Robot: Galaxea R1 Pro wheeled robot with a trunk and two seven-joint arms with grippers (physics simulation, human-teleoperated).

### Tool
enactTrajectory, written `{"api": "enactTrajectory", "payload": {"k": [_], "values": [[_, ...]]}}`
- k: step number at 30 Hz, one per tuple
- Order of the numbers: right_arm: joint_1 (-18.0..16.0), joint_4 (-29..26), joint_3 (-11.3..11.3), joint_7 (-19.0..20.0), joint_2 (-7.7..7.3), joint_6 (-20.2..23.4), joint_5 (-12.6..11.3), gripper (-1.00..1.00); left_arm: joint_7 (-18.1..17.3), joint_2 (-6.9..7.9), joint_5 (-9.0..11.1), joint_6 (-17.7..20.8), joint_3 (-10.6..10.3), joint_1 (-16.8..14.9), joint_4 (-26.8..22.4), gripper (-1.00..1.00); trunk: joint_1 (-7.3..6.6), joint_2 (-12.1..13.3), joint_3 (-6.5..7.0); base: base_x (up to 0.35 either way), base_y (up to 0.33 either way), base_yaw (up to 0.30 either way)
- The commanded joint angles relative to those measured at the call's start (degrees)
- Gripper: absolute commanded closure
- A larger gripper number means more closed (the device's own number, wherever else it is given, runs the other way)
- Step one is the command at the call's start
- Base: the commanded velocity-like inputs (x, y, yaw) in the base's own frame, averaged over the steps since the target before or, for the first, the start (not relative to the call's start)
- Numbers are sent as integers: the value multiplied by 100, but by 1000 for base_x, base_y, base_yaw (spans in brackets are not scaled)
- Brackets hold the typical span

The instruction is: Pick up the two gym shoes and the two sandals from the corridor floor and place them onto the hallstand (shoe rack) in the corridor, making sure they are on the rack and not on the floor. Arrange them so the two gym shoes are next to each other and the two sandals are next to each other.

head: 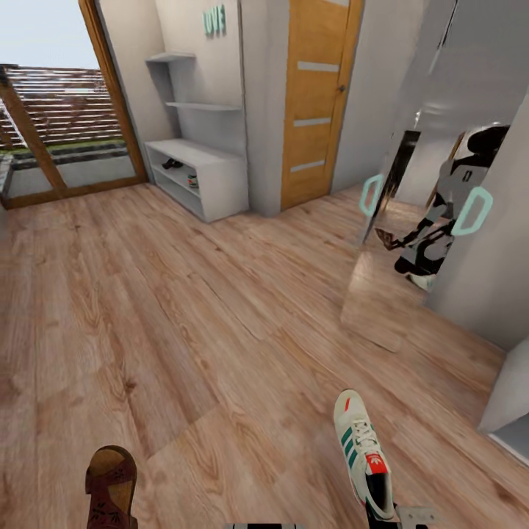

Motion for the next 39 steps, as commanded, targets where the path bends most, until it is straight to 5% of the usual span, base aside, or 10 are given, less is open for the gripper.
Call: {"api": "enactTrajectory", "payload": {"k": [1,39], "values": [[-4,0,-48,48,4,-22,18,100,-32,-7,-67,-13,51,-5,0,100,2,-1,-4,333,38,278],[-3,0,-47,48,4,-22,18,100,-30,-4,-65,-13,51,0,0,100,2,-1,20,334,7,275]]}}
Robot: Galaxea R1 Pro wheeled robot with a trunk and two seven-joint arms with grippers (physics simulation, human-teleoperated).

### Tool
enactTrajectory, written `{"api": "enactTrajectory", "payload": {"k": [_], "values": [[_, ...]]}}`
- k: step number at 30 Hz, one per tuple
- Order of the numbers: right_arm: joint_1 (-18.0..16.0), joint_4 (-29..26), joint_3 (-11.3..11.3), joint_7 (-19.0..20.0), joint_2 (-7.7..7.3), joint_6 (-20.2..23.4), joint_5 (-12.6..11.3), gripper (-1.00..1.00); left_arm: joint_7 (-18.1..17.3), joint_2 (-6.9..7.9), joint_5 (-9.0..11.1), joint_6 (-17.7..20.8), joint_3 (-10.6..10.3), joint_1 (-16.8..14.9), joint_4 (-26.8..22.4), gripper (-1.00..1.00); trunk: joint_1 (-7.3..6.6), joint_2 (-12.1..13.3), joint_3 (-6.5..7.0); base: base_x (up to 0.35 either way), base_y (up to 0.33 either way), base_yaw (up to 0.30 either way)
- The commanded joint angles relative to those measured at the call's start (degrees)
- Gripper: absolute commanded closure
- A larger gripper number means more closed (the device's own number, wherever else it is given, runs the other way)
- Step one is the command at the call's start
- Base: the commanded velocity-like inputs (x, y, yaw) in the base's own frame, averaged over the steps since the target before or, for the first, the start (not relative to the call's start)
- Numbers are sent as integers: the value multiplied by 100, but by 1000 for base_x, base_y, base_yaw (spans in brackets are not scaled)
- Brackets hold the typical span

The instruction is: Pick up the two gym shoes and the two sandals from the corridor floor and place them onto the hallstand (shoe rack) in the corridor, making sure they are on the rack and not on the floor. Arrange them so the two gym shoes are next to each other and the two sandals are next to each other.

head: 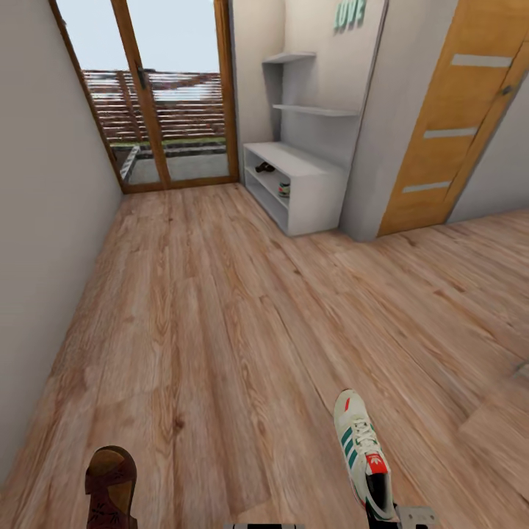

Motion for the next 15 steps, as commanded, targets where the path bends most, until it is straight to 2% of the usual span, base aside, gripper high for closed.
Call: {"api": "enactTrajectory", "payload": {"k": [1,15], "values": [[-4,1,-48,48,4,-22,18,100,-32,-8,-66,-13,51,-5,-1,100,2,-1,2,334,11,230],[-2,1,-48,52,4,-22,18,100,-32,-2,-63,-21,54,-5,-1,100,2,-1,85,335,3,219]]}}
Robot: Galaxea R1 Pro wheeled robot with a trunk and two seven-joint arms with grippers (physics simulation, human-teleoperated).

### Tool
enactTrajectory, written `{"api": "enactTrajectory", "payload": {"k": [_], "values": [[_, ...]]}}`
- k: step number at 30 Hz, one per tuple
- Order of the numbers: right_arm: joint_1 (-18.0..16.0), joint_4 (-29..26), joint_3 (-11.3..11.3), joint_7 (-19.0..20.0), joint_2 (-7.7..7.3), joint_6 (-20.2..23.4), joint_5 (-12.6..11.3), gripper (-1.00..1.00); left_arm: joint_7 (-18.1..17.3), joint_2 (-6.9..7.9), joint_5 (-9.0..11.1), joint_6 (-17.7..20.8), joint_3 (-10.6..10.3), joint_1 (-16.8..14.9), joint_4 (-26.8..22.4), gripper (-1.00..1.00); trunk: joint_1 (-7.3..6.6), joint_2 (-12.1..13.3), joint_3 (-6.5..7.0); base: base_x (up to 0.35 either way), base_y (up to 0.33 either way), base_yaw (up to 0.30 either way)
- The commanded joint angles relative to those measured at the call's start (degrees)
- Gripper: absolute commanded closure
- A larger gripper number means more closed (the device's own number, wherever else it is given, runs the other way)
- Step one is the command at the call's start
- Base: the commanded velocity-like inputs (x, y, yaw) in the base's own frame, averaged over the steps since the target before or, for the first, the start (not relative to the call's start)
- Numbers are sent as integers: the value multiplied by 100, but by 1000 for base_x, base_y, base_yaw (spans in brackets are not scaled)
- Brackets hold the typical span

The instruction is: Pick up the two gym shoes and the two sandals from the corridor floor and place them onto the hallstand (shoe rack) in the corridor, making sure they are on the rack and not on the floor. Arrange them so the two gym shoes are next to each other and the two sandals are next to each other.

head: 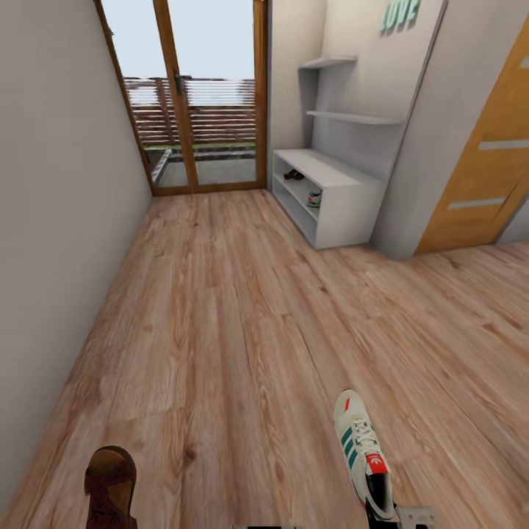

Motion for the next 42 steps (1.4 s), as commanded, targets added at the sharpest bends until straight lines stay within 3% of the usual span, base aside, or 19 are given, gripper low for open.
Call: {"api": "enactTrajectory", "payload": {"k": [1,15,42], "values": [[-5,1,-48,48,4,-22,18,100,-32,-6,-65,-13,53,-5,-1,100,2,-1,2,338,0,216],[-3,1,-48,48,4,-22,18,100,-40,-15,-68,-21,308,-5,-8,100,2,-1,90,338,0,209],[-6,1,-48,54,4,-22,18,100,-40,-15,-70,-21,312,-5,-9,100,2,-1,317,338,0,71]]}}
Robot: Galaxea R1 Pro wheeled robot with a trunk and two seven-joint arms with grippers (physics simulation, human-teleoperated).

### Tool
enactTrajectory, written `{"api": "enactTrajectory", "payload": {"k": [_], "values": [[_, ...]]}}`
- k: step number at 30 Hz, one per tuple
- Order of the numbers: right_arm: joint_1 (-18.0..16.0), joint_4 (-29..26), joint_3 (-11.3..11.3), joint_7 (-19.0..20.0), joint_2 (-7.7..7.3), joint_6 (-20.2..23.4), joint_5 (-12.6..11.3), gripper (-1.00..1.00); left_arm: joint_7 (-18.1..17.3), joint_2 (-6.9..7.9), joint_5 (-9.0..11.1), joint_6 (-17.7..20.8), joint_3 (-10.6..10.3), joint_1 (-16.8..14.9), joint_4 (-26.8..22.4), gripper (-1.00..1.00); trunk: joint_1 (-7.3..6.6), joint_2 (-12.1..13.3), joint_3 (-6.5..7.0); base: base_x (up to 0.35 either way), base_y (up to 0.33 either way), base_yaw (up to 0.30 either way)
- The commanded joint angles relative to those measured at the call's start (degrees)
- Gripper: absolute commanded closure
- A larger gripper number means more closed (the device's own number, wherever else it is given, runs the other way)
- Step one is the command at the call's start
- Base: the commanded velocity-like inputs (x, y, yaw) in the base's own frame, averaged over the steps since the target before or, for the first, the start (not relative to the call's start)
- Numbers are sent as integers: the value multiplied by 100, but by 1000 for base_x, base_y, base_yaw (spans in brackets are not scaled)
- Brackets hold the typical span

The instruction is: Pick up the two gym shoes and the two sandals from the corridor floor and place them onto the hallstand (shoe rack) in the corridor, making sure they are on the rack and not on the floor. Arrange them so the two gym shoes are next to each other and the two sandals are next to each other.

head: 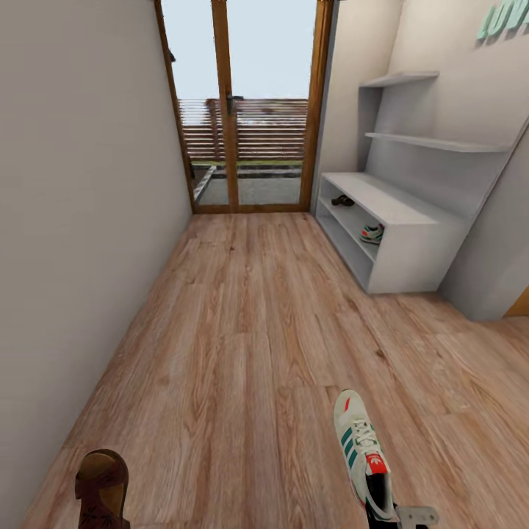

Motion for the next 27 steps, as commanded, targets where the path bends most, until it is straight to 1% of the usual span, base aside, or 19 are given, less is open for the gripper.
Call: {"api": "enactTrajectory", "payload": {"k": [1,20,27], "values": [[-6,3,-48,48,4,-22,20,100,-31,-7,-68,-12,51,-4,-3,100,2,-1,5,338,0,1],[-7,3,-48,42,4,-22,20,100,-31,-7,-62,-12,56,-4,-1,100,2,-1,172,339,0,0],[-7,0,-56,49,-14,-22,20,100,-31,-7,-68,-12,52,-4,2,100,2,-1,183,339,0,0]]}}
